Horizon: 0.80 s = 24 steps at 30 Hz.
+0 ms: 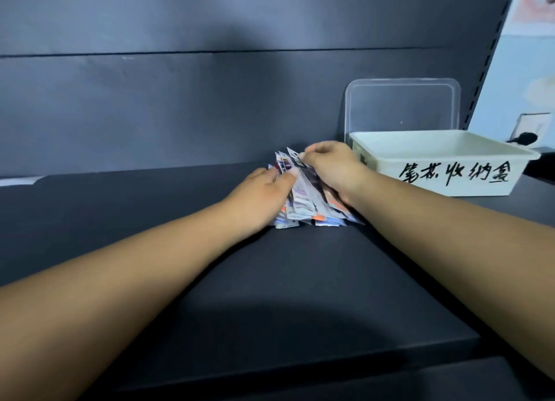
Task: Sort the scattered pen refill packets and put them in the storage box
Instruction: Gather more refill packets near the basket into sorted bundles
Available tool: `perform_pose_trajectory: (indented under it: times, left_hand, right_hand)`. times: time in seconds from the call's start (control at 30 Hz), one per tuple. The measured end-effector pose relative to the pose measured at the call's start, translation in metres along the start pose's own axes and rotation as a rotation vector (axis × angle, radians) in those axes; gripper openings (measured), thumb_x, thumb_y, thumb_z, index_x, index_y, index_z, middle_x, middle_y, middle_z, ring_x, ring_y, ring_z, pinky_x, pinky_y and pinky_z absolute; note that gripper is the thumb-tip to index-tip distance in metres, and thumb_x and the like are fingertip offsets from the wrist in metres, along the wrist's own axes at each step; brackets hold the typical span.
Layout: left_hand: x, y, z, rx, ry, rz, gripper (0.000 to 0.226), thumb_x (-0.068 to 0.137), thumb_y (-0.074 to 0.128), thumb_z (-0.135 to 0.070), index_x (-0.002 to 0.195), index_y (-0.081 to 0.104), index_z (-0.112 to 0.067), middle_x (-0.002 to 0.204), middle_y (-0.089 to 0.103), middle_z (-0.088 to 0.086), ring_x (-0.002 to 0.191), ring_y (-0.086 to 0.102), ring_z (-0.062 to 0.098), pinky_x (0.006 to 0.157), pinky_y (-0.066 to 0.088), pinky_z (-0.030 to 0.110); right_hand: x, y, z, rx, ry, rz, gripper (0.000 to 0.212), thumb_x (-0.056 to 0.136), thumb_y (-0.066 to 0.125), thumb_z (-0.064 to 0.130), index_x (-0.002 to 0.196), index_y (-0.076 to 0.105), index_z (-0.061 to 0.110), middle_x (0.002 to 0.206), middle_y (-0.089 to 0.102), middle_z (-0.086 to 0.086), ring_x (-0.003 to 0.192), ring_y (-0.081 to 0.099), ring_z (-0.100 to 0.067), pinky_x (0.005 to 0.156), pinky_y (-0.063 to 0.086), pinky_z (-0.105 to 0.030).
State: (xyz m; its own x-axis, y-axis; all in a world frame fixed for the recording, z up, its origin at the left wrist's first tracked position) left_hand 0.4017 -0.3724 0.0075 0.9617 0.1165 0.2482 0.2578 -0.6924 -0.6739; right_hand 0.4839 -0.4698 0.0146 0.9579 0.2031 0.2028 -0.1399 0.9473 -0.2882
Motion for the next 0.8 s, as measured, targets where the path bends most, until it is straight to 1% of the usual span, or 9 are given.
perform_pose_trajectory:
  times: [0.03,0.1,0.23,0.3,0.37,0.43,0.5,0.6,0.8]
  left_hand:
    - [-0.003,-0.006,0.000,-0.022,-0.009,-0.019,0.041,0.096,0.031,-0.039,0.094,0.057,-0.008,0.112,0.058,0.015,0.109,0.051,0.026,0.088,0.036,0.026]
    - [-0.014,-0.026,0.001,-0.049,-0.035,-0.054,0.039,0.096,0.031,-0.038,0.098,0.062,-0.014,0.100,0.057,0.004,0.097,0.049,0.017,0.067,0.032,0.024]
    - [-0.051,-0.084,0.017,-0.110,-0.040,-0.146,0.037,0.094,0.036,-0.039,0.105,0.063,-0.016,0.105,0.061,-0.003,0.109,0.054,0.013,0.081,0.034,0.018]
    - [-0.084,-0.118,0.028,-0.052,0.003,-0.170,0.030,0.093,0.041,-0.038,0.096,0.065,-0.021,0.099,0.064,-0.005,0.104,0.057,0.013,0.080,0.038,0.011]
    - [-0.122,-0.153,0.038,0.212,0.125,-0.211,0.035,0.091,0.042,-0.041,0.083,0.066,-0.017,0.092,0.066,-0.002,0.100,0.061,0.019,0.084,0.042,0.019]
    - [-0.172,-0.189,0.044,0.484,0.275,-0.279,0.054,0.085,0.035,-0.052,0.083,0.070,-0.011,0.089,0.071,0.003,0.091,0.062,0.020,0.083,0.042,0.027]
    - [-0.222,-0.221,0.062,0.578,0.324,-0.284,0.063,0.076,0.027,-0.056,0.077,0.071,-0.010,0.080,0.072,0.004,0.077,0.060,0.014,0.072,0.039,0.023]
    - [-0.287,-0.275,0.102,0.631,0.258,-0.278,0.063,0.075,0.028,-0.057,0.072,0.069,-0.009,0.073,0.071,0.006,0.070,0.057,0.013,0.070,0.040,0.028]
    - [-0.399,-0.377,0.179,0.555,0.065,-0.405,0.049,0.077,0.043,-0.055,0.078,0.072,-0.016,0.083,0.073,0.001,0.078,0.066,0.023,0.069,0.040,0.027]
  right_hand:
    - [-0.003,-0.001,0.004,-0.054,-0.022,-0.003,0.014,0.087,0.054,0.011,0.097,0.064,0.009,0.064,0.052,-0.001,0.050,0.046,-0.007,0.042,0.036,-0.008]
    - [-0.012,0.001,0.016,-0.142,-0.072,-0.010,0.015,0.088,0.052,0.015,0.092,0.066,0.011,0.072,0.058,-0.002,0.062,0.051,-0.012,0.052,0.039,-0.009]
    - [-0.045,0.017,0.065,-0.290,-0.241,-0.009,0.022,0.090,0.051,0.020,0.089,0.069,0.008,0.097,0.069,-0.006,0.093,0.058,-0.016,0.069,0.034,-0.018]
    - [-0.074,0.044,0.092,-0.298,-0.284,0.073,0.022,0.089,0.051,0.027,0.085,0.071,0.017,0.077,0.067,0.007,0.079,0.059,-0.007,0.071,0.035,-0.019]
    - [-0.106,0.079,0.118,-0.351,-0.329,0.170,0.022,0.089,0.052,0.031,0.080,0.069,0.021,0.055,0.056,0.014,0.059,0.051,-0.001,0.062,0.036,-0.022]
    - [-0.145,0.126,0.145,-0.429,-0.412,0.279,0.025,0.088,0.053,0.032,0.085,0.070,0.013,0.064,0.057,0.012,0.063,0.049,-0.005,0.062,0.037,-0.021]
    - [-0.188,0.174,0.167,-0.492,-0.489,0.363,0.026,0.087,0.055,0.035,0.091,0.070,0.014,0.084,0.065,0.006,0.077,0.055,-0.010,0.070,0.041,-0.023]
    - [-0.249,0.242,0.193,-0.537,-0.567,0.448,0.026,0.086,0.054,0.039,0.091,0.068,0.017,0.094,0.067,0.003,0.089,0.057,-0.015,0.079,0.043,-0.026]
    - [-0.335,0.364,0.239,-0.546,-0.679,0.532,0.026,0.086,0.054,0.034,0.087,0.069,0.013,0.091,0.069,-0.006,0.078,0.056,-0.019,0.073,0.046,-0.030]
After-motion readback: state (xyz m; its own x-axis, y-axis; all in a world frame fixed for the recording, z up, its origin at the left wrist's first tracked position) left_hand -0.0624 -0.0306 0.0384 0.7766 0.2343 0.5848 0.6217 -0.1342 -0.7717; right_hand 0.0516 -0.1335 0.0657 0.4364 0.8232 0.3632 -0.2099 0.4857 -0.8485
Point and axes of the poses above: each hand's wrist, its own x-axis towards the middle knuckle, its own y-axis out of the palm, z = x × y, the point moved 10 cm from there along x, towards the middle knuckle
